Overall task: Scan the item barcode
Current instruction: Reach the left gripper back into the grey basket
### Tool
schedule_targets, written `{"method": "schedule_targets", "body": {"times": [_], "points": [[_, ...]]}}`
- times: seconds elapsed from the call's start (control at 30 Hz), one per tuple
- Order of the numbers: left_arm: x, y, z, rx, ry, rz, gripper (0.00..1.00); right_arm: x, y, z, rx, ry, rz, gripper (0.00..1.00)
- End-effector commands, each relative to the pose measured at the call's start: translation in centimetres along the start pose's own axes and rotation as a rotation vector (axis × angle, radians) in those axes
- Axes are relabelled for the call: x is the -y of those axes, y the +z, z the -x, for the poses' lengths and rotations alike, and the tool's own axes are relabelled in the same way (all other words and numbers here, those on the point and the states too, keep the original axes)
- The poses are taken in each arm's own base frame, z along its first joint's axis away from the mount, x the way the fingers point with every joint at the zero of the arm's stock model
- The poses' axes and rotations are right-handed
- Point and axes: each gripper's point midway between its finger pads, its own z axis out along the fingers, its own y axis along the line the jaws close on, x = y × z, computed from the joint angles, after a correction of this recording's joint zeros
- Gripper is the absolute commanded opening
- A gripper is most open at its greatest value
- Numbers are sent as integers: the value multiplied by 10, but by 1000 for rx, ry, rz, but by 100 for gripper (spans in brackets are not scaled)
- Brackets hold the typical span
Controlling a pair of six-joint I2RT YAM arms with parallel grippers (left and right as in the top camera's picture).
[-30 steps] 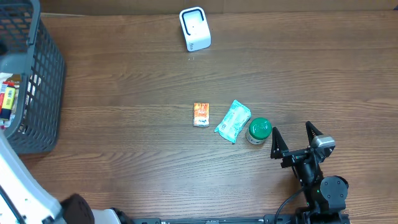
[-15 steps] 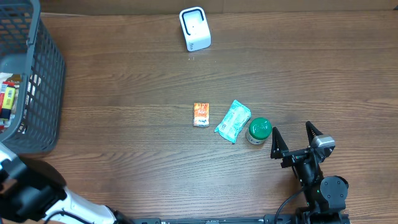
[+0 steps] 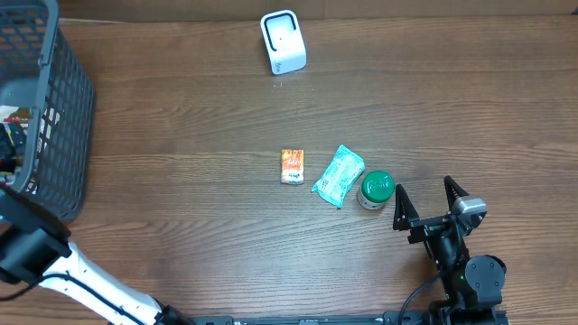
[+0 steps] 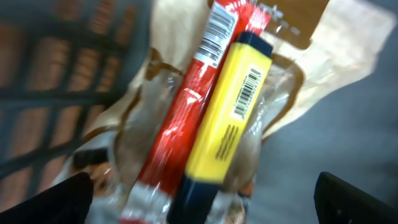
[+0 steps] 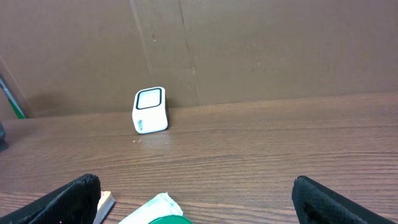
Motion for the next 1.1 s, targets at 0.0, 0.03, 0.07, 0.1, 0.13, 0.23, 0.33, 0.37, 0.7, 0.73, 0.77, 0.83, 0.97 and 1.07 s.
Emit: {"method": "schedule_targets", "body": {"times": [0.0,0.03,0.07,0.1,0.13,0.23,0.33,0.37,0.7,0.73,0.77,0.83,0.97,1.07], "points": [[1,20,-4,-14,68,-25,100,2,1,-3,-1,-6,-12,100],[1,23,-4,-14,75,-25,100,2,1,-3,-1,-6,-12,100],[1,25,-3,-11,80,-23,100,2,1,-3,-1,-6,-12,100],[0,28,-2,-7,83,-22,100,2,1,-3,-1,-6,-12,100],[-1,29,-1,-1,83,-19,100,2,1,-3,-1,-6,-12,100],[2,37,1,10,105,-34,100,2,1,-3,-1,-6,-12,100],[10,50,-2,2,105,-79,100,2,1,-3,-1,-6,-12,100],[12,55,-6,-11,104,-88,100,2,1,-3,-1,-6,-12,100],[21,66,-24,-89,7,-122,66,2,1,-3,-1,-6,-12,100],[21,66,-24,-93,-6,-122,66,2,1,-3,-1,-6,-12,100],[21,66,-25,-95,-16,-122,68,2,1,-3,-1,-6,-12,100],[22,66,-24,-95,-29,-122,77,2,1,-3,-1,-6,-12,100],[24,67,-26,-101,-30,-125,81,2,1,-3,-1,-6,-12,100],[27,73,-32,-116,-42,-130,73,2,1,-3,-1,-6,-12,100]]}}
